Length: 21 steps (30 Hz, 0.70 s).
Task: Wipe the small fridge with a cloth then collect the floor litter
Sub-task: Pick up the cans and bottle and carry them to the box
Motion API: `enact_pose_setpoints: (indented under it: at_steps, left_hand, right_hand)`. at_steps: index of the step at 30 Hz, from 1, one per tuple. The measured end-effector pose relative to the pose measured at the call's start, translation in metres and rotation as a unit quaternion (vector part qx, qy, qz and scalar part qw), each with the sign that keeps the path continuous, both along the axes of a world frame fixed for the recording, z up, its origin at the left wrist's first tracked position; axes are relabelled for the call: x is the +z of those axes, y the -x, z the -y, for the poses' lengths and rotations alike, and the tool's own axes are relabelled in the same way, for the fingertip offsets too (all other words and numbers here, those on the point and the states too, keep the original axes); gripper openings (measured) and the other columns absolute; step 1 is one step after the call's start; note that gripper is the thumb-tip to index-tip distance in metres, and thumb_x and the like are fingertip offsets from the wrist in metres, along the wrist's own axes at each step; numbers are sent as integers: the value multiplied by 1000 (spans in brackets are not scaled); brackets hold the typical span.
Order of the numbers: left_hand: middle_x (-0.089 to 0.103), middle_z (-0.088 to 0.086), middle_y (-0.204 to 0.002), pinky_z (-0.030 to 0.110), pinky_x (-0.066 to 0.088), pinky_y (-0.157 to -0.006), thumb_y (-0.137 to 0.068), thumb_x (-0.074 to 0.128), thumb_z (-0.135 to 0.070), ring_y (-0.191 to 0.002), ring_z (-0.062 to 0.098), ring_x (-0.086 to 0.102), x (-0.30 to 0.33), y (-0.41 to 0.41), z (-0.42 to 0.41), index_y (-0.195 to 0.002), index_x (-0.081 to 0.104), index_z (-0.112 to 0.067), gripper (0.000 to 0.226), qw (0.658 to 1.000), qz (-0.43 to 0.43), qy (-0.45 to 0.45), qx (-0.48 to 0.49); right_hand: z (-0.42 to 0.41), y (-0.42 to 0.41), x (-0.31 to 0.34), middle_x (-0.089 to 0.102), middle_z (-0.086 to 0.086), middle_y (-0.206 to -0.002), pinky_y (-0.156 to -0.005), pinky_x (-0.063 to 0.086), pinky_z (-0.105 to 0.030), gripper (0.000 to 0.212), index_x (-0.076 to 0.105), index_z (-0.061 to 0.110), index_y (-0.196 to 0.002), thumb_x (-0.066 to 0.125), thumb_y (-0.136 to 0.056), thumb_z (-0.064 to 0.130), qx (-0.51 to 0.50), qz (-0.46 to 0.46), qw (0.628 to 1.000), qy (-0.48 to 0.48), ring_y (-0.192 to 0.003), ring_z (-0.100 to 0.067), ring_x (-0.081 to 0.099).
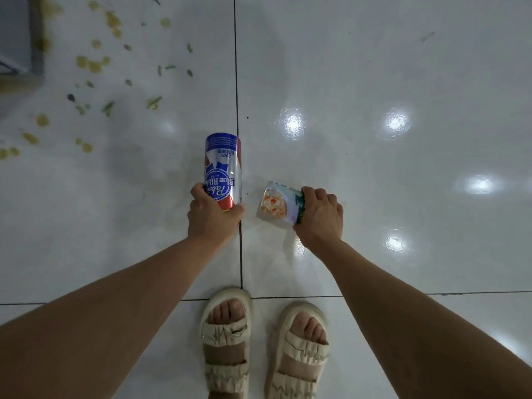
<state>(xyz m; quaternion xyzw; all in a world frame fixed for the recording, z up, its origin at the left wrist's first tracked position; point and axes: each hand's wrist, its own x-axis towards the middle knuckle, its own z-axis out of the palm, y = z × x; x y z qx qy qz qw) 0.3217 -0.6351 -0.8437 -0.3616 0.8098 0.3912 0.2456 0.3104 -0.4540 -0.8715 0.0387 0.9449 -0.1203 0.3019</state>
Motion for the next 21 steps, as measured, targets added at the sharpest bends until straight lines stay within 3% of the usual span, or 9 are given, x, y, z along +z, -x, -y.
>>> enact_pose_setpoints:
  at_steps: [8, 21]
  left_hand:
    - [42, 18, -133, 50, 51, -91, -74, 76, -21, -113, 35, 53, 121, 13, -13, -137, 17, -12, 87, 999, 7, -27, 44]
    - [50, 17, -121, 48, 56, -81, -74, 76, -24, -96, 33, 61, 430, 96, -22, -133, 22, -12, 81, 996, -70, -60, 8]
  right_hand:
    - [-14, 14, 134, 51, -4, -119, -89, 41, -32, 65, 40, 16, -126, 75, -73, 30, -59, -6, 998, 18, -109, -24, 45]
    - [-28, 78, 468, 52, -2, -113, -82, 46, -28, 58, 41, 16, -119, 72, -75, 36, -126, -94, 987, 21, -107, -19, 45]
